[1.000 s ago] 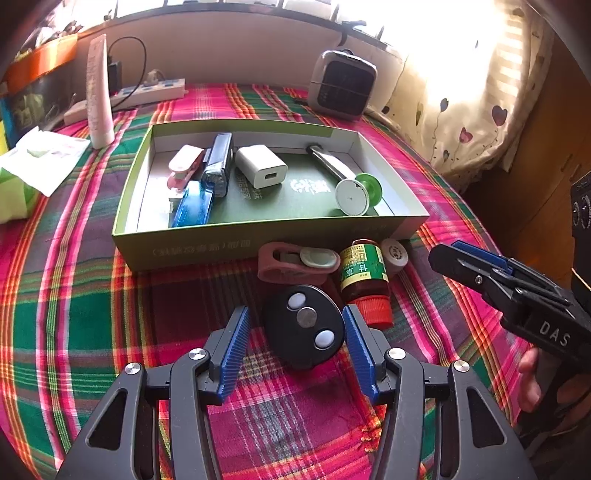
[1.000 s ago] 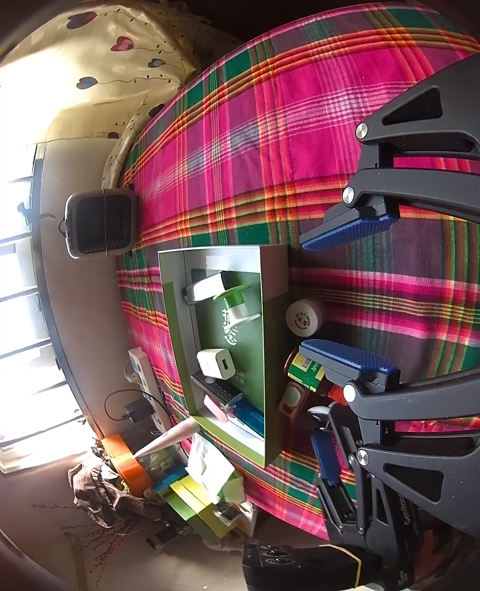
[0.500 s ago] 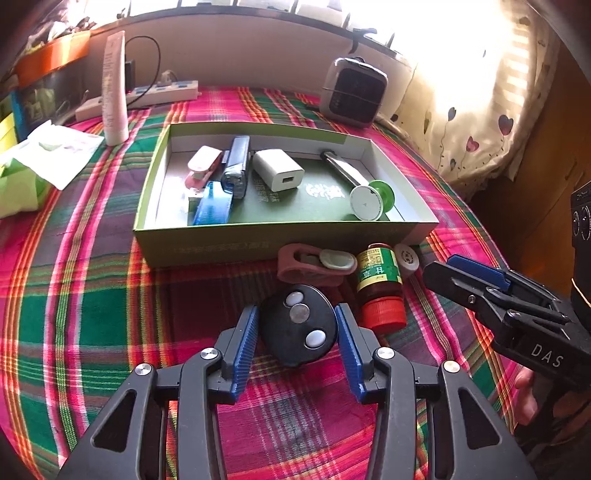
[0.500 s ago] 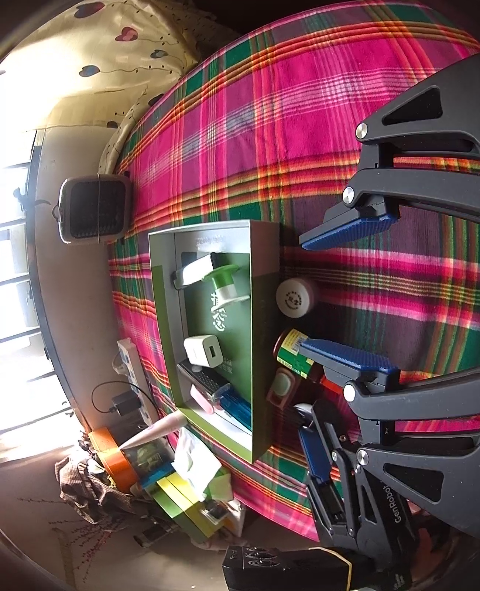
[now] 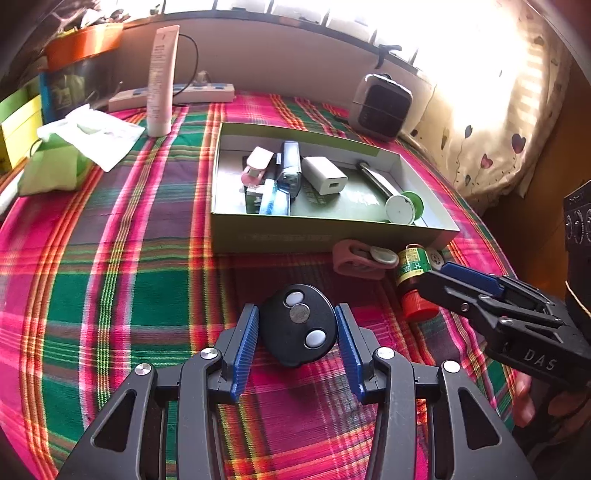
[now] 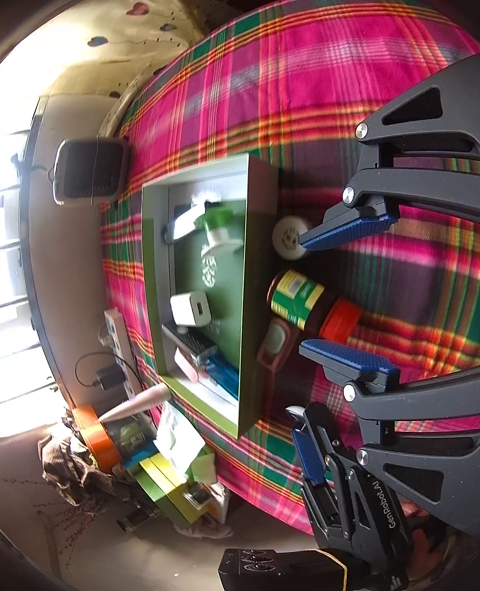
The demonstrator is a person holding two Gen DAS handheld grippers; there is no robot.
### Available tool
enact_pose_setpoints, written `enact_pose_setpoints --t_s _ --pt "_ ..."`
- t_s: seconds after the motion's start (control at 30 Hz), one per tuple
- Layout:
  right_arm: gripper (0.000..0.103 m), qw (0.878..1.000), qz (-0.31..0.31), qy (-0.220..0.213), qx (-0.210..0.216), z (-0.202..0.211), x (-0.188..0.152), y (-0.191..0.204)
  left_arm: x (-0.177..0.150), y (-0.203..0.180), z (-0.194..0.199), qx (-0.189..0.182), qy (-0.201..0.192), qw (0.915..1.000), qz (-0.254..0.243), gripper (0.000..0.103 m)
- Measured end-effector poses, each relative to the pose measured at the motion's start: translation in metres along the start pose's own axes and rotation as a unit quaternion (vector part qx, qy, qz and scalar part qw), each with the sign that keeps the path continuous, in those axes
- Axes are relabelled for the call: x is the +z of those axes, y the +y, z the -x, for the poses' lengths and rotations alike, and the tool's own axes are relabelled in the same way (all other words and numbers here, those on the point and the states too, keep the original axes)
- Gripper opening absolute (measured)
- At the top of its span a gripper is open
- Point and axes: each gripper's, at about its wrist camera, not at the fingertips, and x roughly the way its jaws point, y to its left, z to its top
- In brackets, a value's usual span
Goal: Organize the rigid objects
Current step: 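Close the right gripper on the red-capped jar while the left gripper holds the fob, then lift the jar with the right gripper while the left gripper lifts the fob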
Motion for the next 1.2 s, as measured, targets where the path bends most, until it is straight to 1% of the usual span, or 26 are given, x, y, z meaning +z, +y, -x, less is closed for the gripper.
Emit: enact_pose_setpoints --t_s 0.17,0.47,0.67,0.77,0.9,0.97,1.03,1.2 --pt "0.052 1.000 0.001 0.005 0.000 -0.008 0.002 0.004 0.000 0.000 -0.001 -0.003 -0.002 1.0000 -0.004 0.041" --pt "0.052 0.999 0.023 0.007 -0.027 -0.017 0.001 0.010 -0.001 -0.001 -0.001 -0.005 -0.008 0.9999 -0.010 0.041" --pt "0.051 0.999 0.018 0.008 -0.029 -0.019 -0.001 0.007 -0.001 0.000 -0.001 -0.009 -0.011 0.9999 -0.008 0.041" --pt "0.048 0.999 0.016 0.008 -0.032 -0.020 -0.002 0.006 -0.001 0.000 -0.002 -0.007 -0.011 0.9999 -0.010 0.041" --pt "0.041 0.999 0.012 0.006 -0.037 -0.019 -0.004 0.003 -0.001 0.000 -0.001 -0.006 -0.012 0.9999 -0.011 0.041" --pt "0.035 0.999 0.009 0.005 -0.037 -0.019 -0.004 0.002 -0.001 0.000 -0.001 -0.006 -0.012 0.9999 -0.011 0.041" --pt "0.033 0.999 0.005 0.004 -0.034 -0.018 -0.004 0.001 -0.001 0.000 -0.001 -0.005 -0.012 0.9998 -0.011 0.041" --pt "0.033 1.000 0.006 0.004 -0.028 -0.018 -0.005 0.002 -0.001 -0.001 -0.001 -0.006 -0.012 0.9999 -0.011 0.041"
